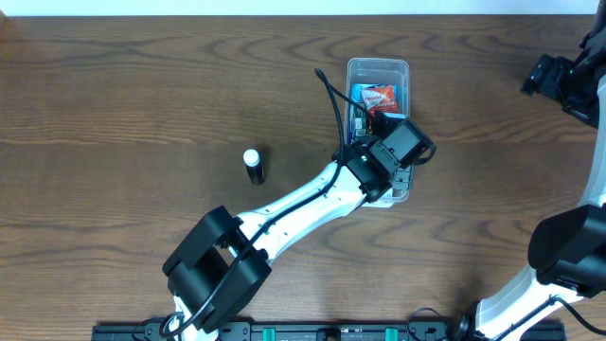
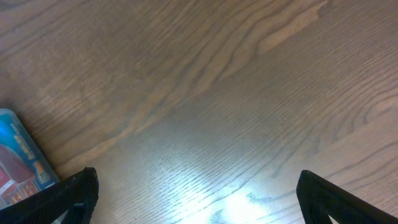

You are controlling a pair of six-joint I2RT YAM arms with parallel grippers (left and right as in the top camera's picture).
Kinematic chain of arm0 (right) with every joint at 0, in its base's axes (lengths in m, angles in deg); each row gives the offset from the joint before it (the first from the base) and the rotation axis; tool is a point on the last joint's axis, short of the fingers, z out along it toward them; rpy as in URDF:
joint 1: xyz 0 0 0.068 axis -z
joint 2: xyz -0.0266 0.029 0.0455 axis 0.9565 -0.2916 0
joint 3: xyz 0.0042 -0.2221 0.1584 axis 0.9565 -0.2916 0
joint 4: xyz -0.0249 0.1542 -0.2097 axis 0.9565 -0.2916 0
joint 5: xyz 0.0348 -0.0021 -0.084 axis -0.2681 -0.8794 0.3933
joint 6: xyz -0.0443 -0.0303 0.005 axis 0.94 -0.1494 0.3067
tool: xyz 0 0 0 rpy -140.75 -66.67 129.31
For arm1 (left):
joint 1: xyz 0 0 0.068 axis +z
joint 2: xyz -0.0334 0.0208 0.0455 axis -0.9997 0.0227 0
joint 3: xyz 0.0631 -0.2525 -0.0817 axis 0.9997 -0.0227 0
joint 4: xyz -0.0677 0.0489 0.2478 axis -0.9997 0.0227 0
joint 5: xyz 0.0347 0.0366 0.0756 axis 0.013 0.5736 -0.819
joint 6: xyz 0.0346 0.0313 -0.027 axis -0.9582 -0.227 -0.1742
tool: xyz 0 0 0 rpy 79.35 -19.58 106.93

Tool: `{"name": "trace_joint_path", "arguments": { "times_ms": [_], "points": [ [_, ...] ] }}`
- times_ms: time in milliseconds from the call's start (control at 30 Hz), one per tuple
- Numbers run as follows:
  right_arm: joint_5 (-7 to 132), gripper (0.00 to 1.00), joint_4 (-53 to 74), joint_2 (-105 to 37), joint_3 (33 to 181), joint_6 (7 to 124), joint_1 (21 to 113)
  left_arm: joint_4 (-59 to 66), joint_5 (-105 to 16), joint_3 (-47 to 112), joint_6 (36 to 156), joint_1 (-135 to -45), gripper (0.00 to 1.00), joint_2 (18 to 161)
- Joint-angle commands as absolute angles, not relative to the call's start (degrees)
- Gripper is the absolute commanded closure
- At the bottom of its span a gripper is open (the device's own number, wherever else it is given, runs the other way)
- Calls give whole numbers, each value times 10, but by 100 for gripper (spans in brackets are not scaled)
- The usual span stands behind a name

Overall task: Pack container
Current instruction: 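Lower the box into the container and open the left gripper, then move the left gripper to the white-capped bottle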

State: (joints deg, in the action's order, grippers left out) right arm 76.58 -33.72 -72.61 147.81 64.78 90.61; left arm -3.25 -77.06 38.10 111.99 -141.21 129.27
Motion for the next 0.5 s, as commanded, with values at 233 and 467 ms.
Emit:
{"name": "trace_joint_path", "arguments": {
  "times_ms": [233, 467],
  "points": [
    [770, 1, -338, -727, 1477, 651, 907, 39, -769, 442, 1081, -1408, 32, 1238],
    [770, 1, -338, -727, 1477, 651, 907, 202, -789, 463, 1035, -1344, 32, 1113]
  ]
}}
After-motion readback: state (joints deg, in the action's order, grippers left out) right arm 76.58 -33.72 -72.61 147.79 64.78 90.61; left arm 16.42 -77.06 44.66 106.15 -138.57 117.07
